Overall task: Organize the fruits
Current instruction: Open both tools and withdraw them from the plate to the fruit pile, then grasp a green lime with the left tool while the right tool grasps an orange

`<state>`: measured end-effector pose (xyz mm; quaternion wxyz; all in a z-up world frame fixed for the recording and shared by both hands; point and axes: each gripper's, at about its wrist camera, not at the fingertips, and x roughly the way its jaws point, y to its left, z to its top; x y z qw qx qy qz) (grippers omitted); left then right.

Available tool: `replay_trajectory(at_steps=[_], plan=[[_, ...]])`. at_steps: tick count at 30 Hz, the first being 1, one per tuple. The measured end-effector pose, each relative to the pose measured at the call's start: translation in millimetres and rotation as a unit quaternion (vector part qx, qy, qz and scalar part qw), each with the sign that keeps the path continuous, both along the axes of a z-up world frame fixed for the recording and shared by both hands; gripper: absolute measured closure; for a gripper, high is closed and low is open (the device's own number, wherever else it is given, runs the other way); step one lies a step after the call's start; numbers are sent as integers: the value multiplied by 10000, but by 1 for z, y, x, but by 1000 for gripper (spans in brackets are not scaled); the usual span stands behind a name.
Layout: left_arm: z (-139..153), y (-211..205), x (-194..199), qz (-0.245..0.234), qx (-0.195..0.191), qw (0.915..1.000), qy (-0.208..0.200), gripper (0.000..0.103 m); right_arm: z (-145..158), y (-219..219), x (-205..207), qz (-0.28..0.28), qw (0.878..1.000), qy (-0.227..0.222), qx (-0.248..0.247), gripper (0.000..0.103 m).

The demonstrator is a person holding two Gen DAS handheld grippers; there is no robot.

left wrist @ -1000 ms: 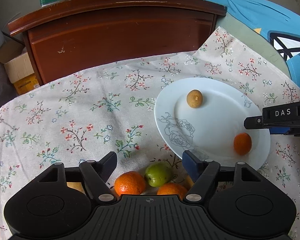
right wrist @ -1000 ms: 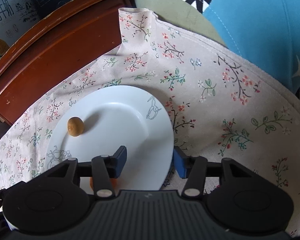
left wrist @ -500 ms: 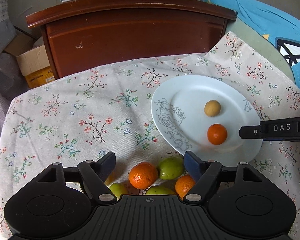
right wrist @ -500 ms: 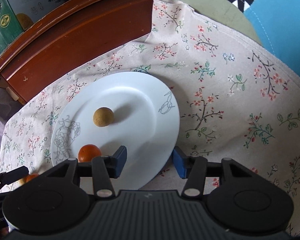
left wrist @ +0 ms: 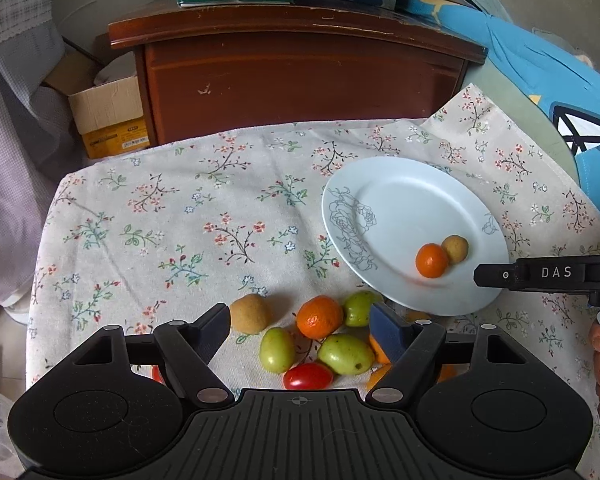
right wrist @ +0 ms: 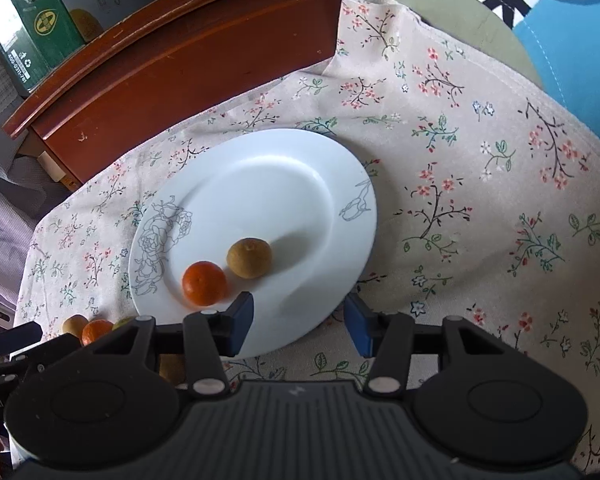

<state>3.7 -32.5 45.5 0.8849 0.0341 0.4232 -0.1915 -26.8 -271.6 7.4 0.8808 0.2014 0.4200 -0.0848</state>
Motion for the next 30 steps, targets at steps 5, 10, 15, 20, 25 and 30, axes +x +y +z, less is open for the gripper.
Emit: replay_trajectory(at_steps=[5, 10, 15, 20, 25, 30], plan=[[-2, 8, -14, 39, -75, 9999, 126, 25, 14, 14, -11, 395, 9989, -224, -84, 51], [-7, 12, -30, 5, -62, 9997, 233, 25, 19, 28, -21, 727, 9968, -335, -50, 51], [-10, 15, -44, -75, -145, 9995, 279, 25, 16, 38, -35, 914, 9954, -287, 77, 51], [-13, 9, -57, -283, -99, 9993, 241, 25, 12, 47, -46, 1093, 9936, -247, 162, 51], [-19, 3, -66, -484, -16, 9986, 230, 25, 7, 54, -47, 1267, 9915, -200, 211, 51], [-22, -1, -70, -575, 66, 9983, 76, 26, 2, 61, -43, 1438, 9893, -149, 200, 51]])
